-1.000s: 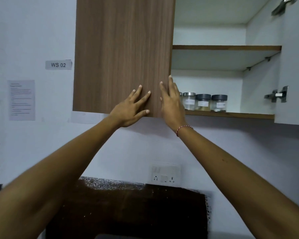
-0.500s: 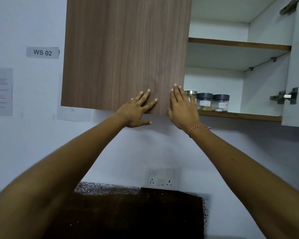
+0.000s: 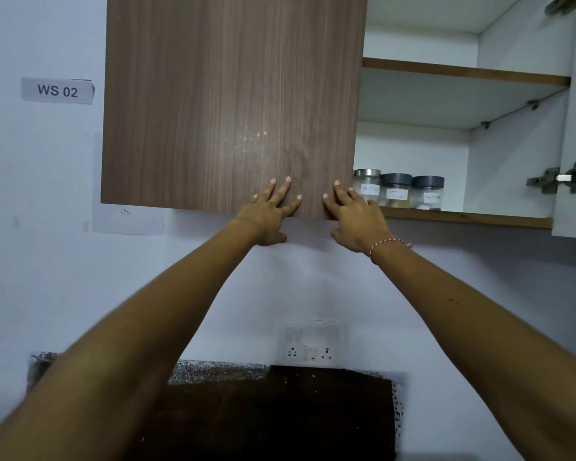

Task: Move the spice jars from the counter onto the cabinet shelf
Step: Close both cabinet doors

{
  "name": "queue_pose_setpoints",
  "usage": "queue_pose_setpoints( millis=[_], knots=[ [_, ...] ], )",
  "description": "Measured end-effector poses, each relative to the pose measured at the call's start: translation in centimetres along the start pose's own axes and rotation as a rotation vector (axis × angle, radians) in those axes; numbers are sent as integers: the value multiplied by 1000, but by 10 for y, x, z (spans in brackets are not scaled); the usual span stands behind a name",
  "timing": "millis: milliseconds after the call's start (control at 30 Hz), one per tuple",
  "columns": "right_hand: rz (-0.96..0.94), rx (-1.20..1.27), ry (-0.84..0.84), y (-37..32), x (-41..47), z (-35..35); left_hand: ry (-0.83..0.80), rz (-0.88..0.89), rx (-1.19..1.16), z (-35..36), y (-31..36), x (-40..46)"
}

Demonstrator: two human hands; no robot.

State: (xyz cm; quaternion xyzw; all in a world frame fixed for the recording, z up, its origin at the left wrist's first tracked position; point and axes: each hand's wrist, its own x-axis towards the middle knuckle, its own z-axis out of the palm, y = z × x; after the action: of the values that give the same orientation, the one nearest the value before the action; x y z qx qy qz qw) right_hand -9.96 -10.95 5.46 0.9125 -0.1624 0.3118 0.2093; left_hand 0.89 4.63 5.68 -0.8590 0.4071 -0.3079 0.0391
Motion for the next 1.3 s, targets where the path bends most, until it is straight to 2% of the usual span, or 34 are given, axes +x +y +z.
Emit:
queue_pose_setpoints(
  millis=[167, 300, 367, 467, 533, 700, 1033, 1200, 1300],
  knots=[
    [-11, 37, -40, 1, 0, 3, 8, -5, -10, 2, 0, 0],
    [-35, 40, -121, 4, -4, 0, -6, -92, 35, -3, 10, 1],
    [-50, -12, -109, 7, -12, 0, 71, -110, 46, -7, 22, -1],
    [-57, -43, 33, 20, -28, -1, 286, -38, 77, -8, 47, -3],
    [-46, -69, 98, 38, -43, -6, 351, 22, 81, -10, 69, -2],
    [55, -189, 176, 108, -103, -27, 447, 151, -57, -30, 147, 10],
    [450, -490, 203, 277, -272, -116, 643, 477, -259, -122, 367, 20],
    [550, -695, 312, 320, -340, -169, 818, 641, -422, -180, 457, -4],
    [646, -678, 364, 334, -366, -188, 873, 712, -465, -206, 496, -19]
  ],
)
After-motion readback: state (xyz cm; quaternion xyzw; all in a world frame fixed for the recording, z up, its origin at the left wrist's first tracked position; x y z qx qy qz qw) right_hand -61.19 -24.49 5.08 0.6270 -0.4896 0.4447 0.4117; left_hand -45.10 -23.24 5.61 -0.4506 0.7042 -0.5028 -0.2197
